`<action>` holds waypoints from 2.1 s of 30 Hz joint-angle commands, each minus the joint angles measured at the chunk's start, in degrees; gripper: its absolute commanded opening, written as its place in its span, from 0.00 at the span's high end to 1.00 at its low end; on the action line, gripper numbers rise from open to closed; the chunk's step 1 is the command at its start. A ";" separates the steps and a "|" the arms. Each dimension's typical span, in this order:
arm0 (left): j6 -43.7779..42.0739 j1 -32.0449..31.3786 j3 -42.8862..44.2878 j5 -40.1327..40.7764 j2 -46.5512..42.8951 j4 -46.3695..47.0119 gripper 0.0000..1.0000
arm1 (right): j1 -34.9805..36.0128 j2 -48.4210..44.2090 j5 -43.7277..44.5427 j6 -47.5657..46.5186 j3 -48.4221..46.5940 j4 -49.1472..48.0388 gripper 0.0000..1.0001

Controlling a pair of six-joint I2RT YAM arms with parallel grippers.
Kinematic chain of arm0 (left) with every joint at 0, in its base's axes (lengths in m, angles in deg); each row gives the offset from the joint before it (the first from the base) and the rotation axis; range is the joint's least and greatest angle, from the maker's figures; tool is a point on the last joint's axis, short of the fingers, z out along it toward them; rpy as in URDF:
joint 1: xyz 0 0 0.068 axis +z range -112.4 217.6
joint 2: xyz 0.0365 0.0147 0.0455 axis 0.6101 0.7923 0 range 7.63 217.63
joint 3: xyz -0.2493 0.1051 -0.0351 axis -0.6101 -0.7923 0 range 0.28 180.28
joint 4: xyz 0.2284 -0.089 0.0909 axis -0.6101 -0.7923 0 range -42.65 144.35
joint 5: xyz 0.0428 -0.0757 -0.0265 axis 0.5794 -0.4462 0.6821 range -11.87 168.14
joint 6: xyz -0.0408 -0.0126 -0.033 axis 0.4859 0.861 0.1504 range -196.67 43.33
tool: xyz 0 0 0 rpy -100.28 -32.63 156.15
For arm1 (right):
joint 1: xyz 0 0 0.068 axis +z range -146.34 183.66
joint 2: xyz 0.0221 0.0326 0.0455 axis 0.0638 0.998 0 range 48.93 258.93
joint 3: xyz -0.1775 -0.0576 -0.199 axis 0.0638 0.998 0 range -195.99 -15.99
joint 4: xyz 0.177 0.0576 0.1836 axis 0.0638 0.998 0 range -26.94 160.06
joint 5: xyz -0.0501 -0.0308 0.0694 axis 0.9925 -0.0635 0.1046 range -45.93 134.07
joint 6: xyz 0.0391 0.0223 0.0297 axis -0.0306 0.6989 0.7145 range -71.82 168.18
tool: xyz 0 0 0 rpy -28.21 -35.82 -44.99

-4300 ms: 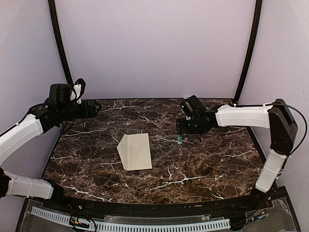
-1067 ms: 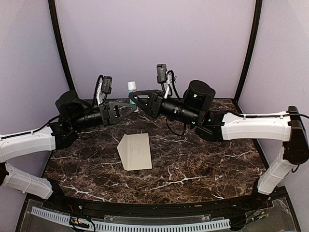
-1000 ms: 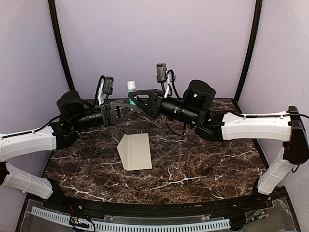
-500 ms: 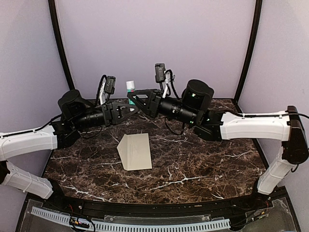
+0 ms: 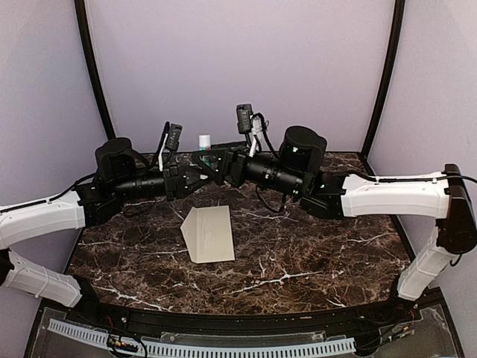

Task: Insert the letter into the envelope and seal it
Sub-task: Open the solid glue cap from the solid glue.

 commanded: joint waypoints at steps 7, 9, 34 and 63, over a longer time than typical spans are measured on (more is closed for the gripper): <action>-21.39 0.07 3.24 3.28 -0.81 -26.47 1.00 | -1.31 -4.10 9.93 -5.28 -5.19 19.82 0.17; -23.13 0.07 3.30 3.93 -0.60 -28.14 1.00 | -2.32 -2.97 10.74 -4.14 -7.86 26.31 0.22; -24.79 0.05 3.44 5.17 0.52 -29.02 1.00 | -3.20 1.79 -1.46 -0.77 -9.67 29.00 0.46; -24.26 0.06 3.19 5.61 0.71 -28.41 1.00 | -2.98 3.03 -4.38 1.84 -8.58 25.67 0.94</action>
